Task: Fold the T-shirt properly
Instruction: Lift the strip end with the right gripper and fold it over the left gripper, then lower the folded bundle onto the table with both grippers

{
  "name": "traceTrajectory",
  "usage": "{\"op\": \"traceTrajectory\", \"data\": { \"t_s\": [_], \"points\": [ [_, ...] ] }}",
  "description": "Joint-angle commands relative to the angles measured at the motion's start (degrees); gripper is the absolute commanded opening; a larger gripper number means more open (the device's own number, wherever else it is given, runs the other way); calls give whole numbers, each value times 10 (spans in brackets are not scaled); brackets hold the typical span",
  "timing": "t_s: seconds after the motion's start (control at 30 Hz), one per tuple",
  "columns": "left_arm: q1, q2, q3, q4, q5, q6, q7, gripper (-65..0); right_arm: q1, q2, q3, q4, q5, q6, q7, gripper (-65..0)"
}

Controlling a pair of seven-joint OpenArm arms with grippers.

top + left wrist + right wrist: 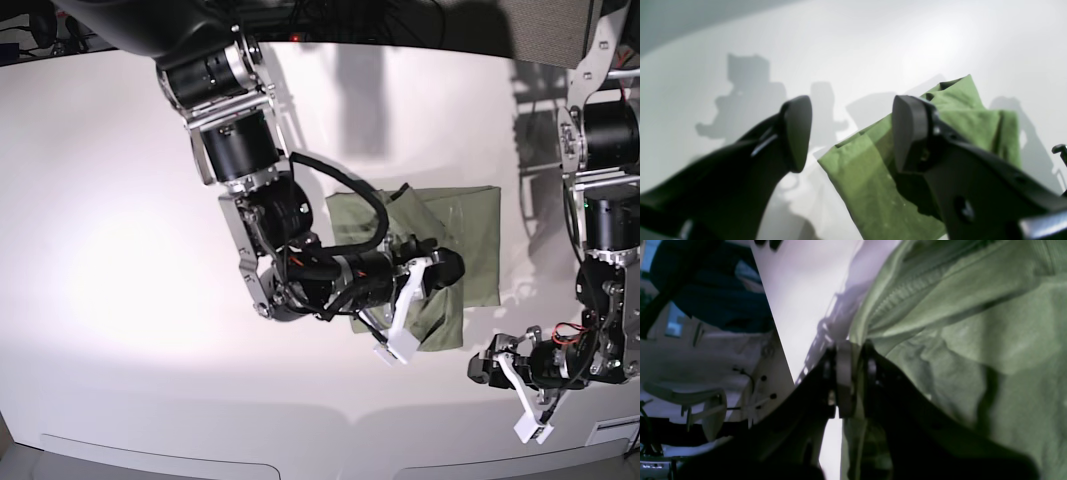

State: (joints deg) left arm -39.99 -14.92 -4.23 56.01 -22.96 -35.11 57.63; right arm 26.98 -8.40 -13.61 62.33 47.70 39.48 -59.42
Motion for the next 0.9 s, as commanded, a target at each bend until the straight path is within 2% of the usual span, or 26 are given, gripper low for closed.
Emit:
{"op": "traceTrajectory", "data": {
  "t_s": [0.0, 0.07, 0.1, 0.27, 0.43, 0.47, 0.53, 0.57, 0.63, 0.67, 0.7, 0.73, 0.8, 0.87],
  "points": [
    [-21, -5, -2, 10, -10, -2, -9, -281, 17, -6, 0, 8, 34, 5, 13, -601],
    [-21, -5, -2, 10, -10, -3, -9, -281, 17, -6, -2, 8, 69, 5, 11, -466],
    [-21, -5, -2, 10, -10, -2, -9, -281, 17, -6, -5, 8, 94, 5, 5, -428],
    [-21, -5, -2, 10, -10, -3, -13, -281, 23, -6, -28, 8, 226, 5, -83, -420],
    [-21, -19, -2, 10, -10, -2, -13, -281, 25, -6, -31, 8, 222, 5, -73, -420],
    [-21, -23, -2, 10, -12, -2, -13, -281, 26, -6, -26, 8, 205, 5, -64, -421],
    [-21, -33, -2, 10, -43, 5, 0, -281, 34, -6, -13, 8, 123, 5, -25, -421],
    [-21, -41, -3, 11, -86, 28, 7, -281, 38, -6, -5, 8, 60, 5, 4, -421],
    [-16, -63, -3, 13, -219, 64, 7, -281, 47, -6, 12, 8, -77, 5, 67, -421],
    [-11, -72, -5, 18, -283, 63, 9, -281, 50, -6, 21, 8, -133, 5, 90, -421],
    [-9, -73, -14, 27, -291, 40, 23, -281, 54, -6, 30, 8, -176, 5, 108, -421],
    [-6, -73, -23, 35, -297, 33, 40, -281, 56, -6, 36, 8, -203, 5, 122, -421],
    [4, -73, -33, 51, -333, 31, 70, -281, 63, -6, 42, 6, -221, 5, 139, -421],
    [27, -69, -35, 70, -354, 21, 75, -281, 73, -6, 42, -7, -239, 5, 150, -421]
  ]
}}
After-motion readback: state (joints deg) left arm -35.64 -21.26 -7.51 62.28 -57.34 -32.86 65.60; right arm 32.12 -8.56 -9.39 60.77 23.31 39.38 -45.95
